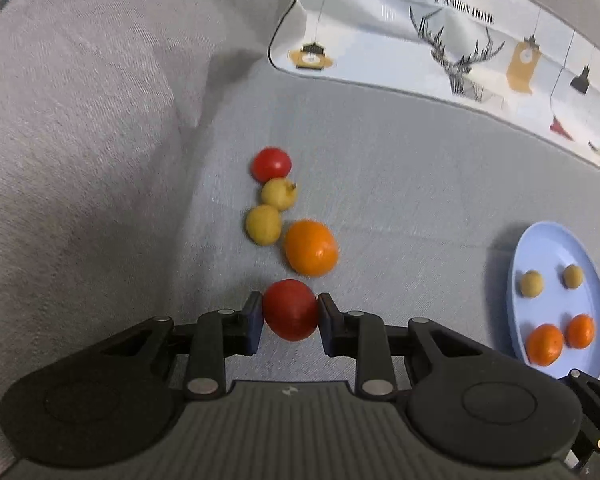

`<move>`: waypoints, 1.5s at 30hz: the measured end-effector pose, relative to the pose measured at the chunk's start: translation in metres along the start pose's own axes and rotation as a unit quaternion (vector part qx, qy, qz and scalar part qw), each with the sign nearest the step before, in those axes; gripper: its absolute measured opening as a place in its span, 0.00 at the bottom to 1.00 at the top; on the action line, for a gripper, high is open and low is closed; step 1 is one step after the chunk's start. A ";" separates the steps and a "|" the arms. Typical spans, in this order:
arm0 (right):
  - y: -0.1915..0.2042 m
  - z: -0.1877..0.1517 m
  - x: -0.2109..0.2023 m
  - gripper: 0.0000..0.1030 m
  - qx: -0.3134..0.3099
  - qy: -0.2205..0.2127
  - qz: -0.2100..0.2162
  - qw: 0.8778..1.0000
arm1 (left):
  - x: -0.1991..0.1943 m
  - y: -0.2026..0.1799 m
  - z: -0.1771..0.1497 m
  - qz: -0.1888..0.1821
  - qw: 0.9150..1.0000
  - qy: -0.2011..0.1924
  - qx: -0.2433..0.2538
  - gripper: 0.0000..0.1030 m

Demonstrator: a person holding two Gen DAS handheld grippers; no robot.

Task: Organize fruits
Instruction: 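Carry the red tomato and the orange over the blue plate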

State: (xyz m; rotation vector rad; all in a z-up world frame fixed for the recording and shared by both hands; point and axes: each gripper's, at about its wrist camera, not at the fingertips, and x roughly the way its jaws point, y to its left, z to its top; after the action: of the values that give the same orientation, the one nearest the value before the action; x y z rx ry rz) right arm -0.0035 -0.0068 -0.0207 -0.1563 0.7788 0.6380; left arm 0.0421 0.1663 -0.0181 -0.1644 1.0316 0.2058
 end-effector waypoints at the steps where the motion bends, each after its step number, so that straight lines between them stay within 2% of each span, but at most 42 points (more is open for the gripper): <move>1: -0.002 0.001 -0.002 0.37 0.004 -0.005 -0.002 1.000 | -0.002 0.000 0.001 -0.001 1.000 -0.004 -0.002 0.31; 9: -0.011 0.006 -0.013 0.37 0.017 -0.053 -0.008 0.998 | -0.018 -0.007 0.006 -0.002 0.999 -0.035 0.005 0.31; 25: -0.023 0.008 -0.024 0.37 0.028 -0.083 -0.017 0.996 | -0.021 -0.008 0.011 -0.008 0.999 -0.046 0.008 0.31; 30: -0.038 0.020 -0.039 0.37 0.031 -0.098 -0.020 0.994 | -0.020 -0.012 0.012 -0.009 0.999 -0.047 0.011 0.31; 34: -0.053 0.027 -0.051 0.37 0.014 -0.117 -0.039 0.992 | -0.021 -0.018 0.012 -0.012 0.998 -0.052 0.021 0.31; 39: -0.082 0.021 -0.058 0.37 0.066 -0.114 -0.057 0.990 | -0.024 -0.027 0.015 -0.023 0.997 -0.064 0.023 0.31; 45: -0.101 0.019 -0.076 0.37 0.061 -0.128 -0.082 0.987 | -0.026 -0.058 0.016 -0.033 0.995 -0.081 0.051 0.31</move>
State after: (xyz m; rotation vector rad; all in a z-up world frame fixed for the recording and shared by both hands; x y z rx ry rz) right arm 0.0269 -0.1176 0.0357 -0.0248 0.5490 0.4415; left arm 0.0572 0.1119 0.0147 -0.0884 0.8716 0.1038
